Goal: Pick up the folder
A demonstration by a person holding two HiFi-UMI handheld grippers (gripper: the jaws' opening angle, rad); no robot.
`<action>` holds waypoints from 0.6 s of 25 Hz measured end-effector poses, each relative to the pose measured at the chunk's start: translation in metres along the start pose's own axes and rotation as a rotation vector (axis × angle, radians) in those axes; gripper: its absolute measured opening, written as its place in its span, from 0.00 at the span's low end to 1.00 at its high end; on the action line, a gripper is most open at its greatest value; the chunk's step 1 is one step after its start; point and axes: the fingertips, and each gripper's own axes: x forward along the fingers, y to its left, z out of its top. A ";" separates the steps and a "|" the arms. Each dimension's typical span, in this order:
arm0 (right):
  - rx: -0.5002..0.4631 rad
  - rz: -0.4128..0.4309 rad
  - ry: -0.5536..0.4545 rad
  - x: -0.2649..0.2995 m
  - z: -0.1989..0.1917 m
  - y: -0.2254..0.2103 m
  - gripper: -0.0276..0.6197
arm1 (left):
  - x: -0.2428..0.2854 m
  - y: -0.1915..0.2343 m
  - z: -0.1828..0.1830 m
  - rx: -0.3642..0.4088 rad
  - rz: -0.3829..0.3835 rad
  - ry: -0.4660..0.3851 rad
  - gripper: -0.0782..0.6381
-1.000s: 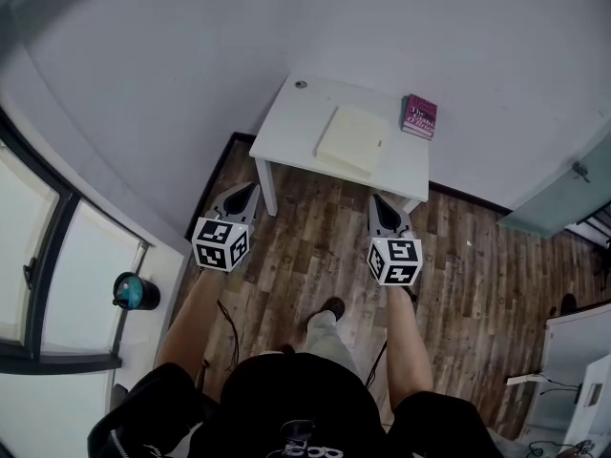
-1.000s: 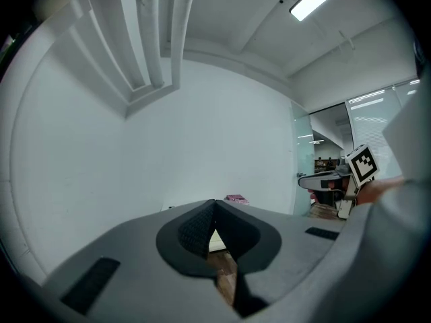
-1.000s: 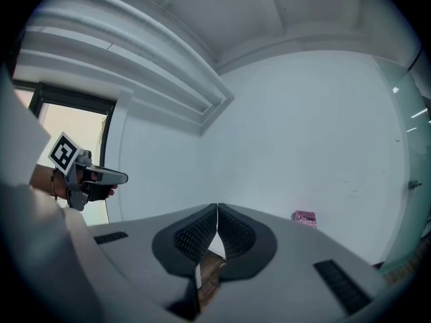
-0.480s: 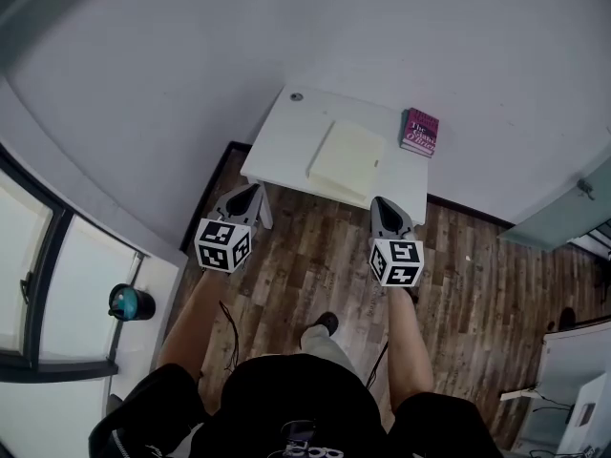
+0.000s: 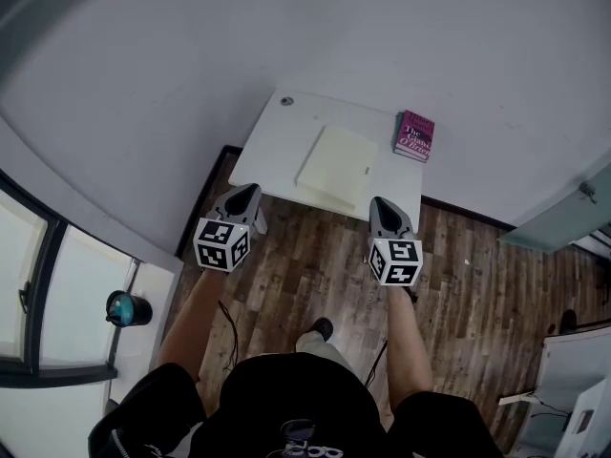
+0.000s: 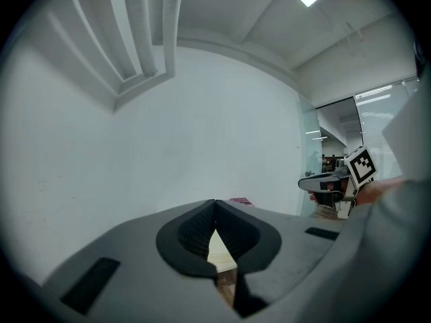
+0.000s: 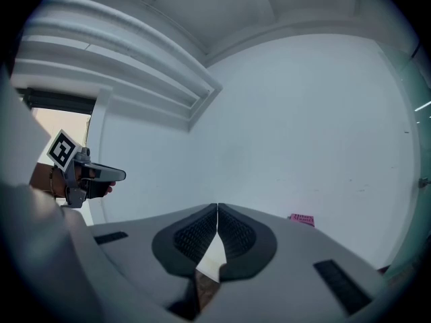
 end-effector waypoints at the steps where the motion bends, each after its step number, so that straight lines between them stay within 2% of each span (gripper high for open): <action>1: 0.001 -0.001 -0.001 0.002 0.000 -0.005 0.08 | 0.006 -0.002 0.001 0.002 -0.001 0.000 0.14; 15: 0.008 -0.011 0.006 0.032 -0.002 -0.088 0.08 | 0.087 -0.029 0.014 0.004 -0.007 0.007 0.14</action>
